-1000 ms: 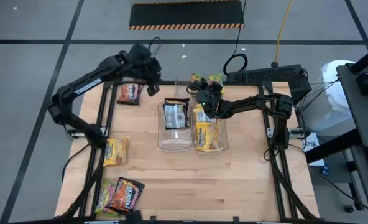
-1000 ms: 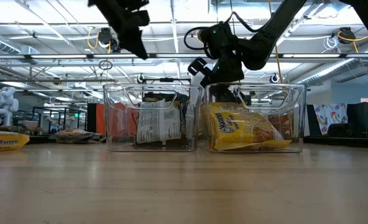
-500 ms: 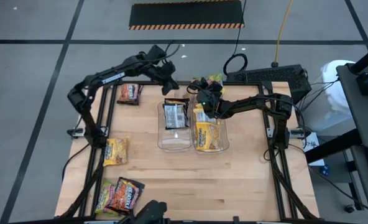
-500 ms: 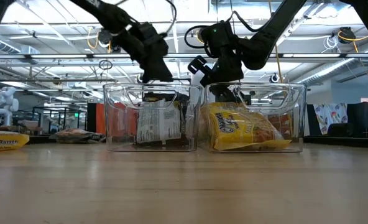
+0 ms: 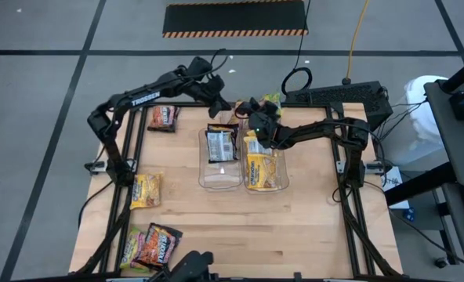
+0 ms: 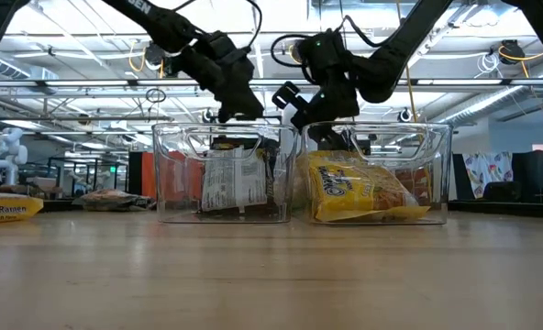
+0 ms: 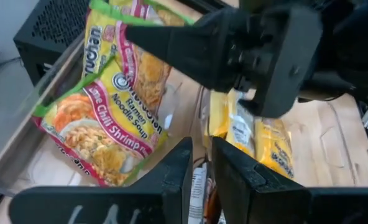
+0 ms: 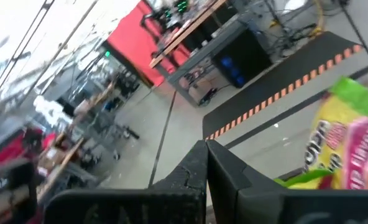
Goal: Sort Maruchan noodles
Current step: Put the green noodle pack into the top transparent bin
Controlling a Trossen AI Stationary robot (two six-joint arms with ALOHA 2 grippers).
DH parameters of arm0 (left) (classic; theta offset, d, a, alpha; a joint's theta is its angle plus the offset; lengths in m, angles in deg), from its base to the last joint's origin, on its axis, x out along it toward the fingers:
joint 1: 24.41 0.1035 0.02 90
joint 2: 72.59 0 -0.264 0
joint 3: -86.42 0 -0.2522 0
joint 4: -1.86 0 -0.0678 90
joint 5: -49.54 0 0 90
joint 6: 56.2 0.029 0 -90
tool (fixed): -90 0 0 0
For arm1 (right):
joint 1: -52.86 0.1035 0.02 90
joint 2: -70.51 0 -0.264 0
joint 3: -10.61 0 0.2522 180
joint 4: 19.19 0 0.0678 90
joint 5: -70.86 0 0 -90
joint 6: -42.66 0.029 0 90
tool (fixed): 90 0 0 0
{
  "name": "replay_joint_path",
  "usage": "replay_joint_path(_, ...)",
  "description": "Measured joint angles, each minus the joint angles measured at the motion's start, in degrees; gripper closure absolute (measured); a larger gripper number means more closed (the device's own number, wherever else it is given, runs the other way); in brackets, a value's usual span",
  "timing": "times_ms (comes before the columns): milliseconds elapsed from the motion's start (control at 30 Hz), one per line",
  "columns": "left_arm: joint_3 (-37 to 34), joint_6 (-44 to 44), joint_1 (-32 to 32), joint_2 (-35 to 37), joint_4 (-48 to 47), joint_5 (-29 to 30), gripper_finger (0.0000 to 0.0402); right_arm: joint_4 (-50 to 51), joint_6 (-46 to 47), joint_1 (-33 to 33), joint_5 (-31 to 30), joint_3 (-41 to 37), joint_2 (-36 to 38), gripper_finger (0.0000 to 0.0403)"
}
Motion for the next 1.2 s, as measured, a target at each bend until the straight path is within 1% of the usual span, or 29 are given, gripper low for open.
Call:
replay_joint_path(100, 0.0, 0.65, 0.59, 0.9, 0.03, 0.0, 0.0337, -0.29, -6.06, -0.11, 2.9, 0.0, 1.35, 0.0403)
replay_joint_path(233, 0.0, 2.33, 0.87, 0.88, -0.81, 0.2, 0.0337, -0.08, -19.63, -0.11, 6.71, 0.0, 5.4, 0.0403)
replay_joint_path(333, 0.0, 3.96, 0.68, 0.87, 0.04, 0.21, 0.0337, -0.14, -32.15, 0.61, 8.33, 0.0, 10.6, 0.0403)
replay_joint_path(433, 0.0, 3.03, 0.35, 0.87, 2.38, 0.97, 0.0337, 0.71, -43.4, 1.84, 8.44, 0.0, 16.81, 0.0403)
replay_joint_path(567, 0.0, 1.22, -0.41, 0.87, 5.06, 5.78, 0.0337, 3.54, -53.75, 4.01, 8.41, 0.0, 25.72, 0.0403)
replay_joint_path(667, 0.0, 1.8, -1.05, 0.87, 8.18, 8.17, 0.0337, 8.3, -57.19, 5.8, 8.39, 0.0, 32.04, 0.0403)
replay_joint_path(800, 0.0, -0.21, -2.02, 0.87, 13.9, 9.56, 0.0337, 16.89, -58.24, 7.89, 8.4, 0.0, 39.2, 0.0403)
replay_joint_path(933, 0.03, -4.07, -3.4, 0.49, 16.92, 10.47, 0.0337, 23.65, -58.25, 9.61, 8.38, 0.0, 44.46, 0.0403)
replay_joint_path(1000, 0.57, -5.01, -4.27, -0.22, 16.49, 10.96, 0.0337, 25.91, -58.27, 10.2, 8.39, 0.0, 46.28, 0.0403)
replay_joint_path(1100, 3.37, -6.89, -5.97, -2.3, 15.84, 12.14, 0.0337, 28.52, -58.34, 10.71, 8.42, 0.0, 48.05, 0.0403)
replay_joint_path(1200, 8.99, -7.34, -7.42, -5.75, 12.87, 13.52, 0.0337, 30.51, -58.49, 10.99, 8.42, 0.0, 49.2, 0.0403)
